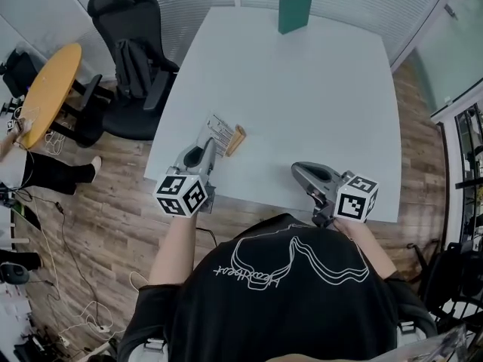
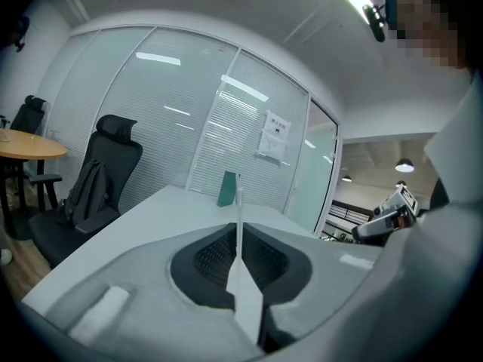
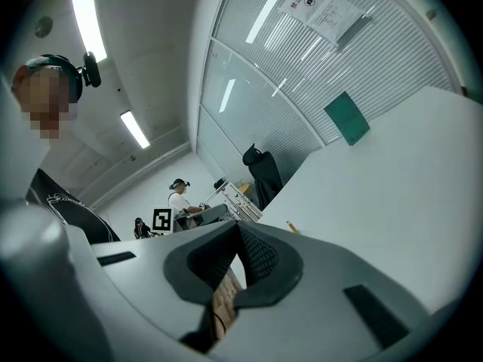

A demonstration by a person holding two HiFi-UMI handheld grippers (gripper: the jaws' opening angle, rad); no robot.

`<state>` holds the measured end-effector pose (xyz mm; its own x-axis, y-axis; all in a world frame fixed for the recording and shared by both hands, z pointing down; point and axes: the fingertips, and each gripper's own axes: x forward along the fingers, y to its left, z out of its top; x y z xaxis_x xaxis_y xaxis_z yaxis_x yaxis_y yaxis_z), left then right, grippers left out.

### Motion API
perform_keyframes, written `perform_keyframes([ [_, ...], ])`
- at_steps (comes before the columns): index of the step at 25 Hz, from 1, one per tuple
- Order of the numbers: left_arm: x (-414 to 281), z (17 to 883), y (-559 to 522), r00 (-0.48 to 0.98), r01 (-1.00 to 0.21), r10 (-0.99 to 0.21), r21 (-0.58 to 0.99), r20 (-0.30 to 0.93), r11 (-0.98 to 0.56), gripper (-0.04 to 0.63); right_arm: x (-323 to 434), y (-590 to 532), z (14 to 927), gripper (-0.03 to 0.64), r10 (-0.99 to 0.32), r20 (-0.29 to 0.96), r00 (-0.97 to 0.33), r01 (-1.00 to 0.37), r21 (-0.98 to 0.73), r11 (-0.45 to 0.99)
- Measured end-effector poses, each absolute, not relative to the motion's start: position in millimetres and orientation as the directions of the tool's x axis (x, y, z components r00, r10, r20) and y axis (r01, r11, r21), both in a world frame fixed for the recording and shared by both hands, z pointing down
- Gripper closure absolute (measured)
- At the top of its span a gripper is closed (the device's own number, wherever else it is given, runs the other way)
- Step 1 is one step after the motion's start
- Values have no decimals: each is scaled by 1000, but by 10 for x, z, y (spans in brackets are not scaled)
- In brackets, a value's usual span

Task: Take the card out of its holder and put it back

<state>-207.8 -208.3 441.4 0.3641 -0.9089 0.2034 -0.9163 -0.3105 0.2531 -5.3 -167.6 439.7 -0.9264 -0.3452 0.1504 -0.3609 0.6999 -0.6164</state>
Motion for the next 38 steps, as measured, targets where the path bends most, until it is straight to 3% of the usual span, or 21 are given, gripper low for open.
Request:
perform_keyframes([
  [9, -1586, 4006, -1484, 388, -900, -906, 282, 168, -333, 569, 64, -1443, 4185, 607, -347, 122, -930, -350, -582, 734],
  [18, -892, 3993, -892, 440, -875, -874, 319, 208, -364, 569, 319, -1131, 4018, 607, -348, 82, -934, -330, -571, 752],
  [38, -797, 4138, -482, 432, -880, -867, 325, 248, -345, 569, 287, -756, 4239, 607, -319, 127, -939, -328, -602, 728],
])
